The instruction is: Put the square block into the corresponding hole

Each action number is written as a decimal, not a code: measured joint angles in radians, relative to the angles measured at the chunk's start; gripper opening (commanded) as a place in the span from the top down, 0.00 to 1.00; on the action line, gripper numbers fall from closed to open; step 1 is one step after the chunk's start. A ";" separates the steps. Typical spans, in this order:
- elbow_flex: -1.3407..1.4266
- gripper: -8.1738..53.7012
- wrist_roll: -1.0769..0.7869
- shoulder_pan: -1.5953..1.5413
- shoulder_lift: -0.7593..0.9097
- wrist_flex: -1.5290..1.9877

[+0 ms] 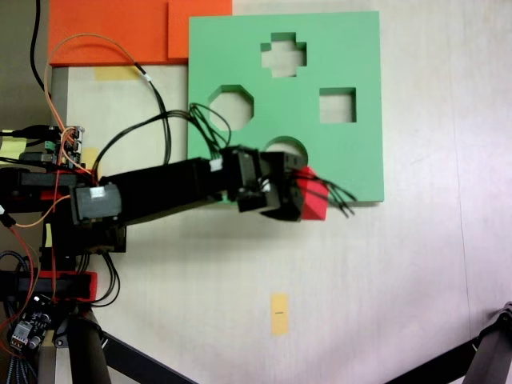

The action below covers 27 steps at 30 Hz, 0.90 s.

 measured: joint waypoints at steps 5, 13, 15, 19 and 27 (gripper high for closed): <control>-0.235 0.63 0.207 -0.156 -0.216 0.003; -0.425 0.63 0.279 -0.305 -0.397 -0.034; -0.426 0.63 0.293 -0.322 -0.414 -0.046; -0.425 0.63 0.299 -0.339 -0.442 -0.086; -0.425 0.63 0.247 -0.342 -0.474 -0.143</control>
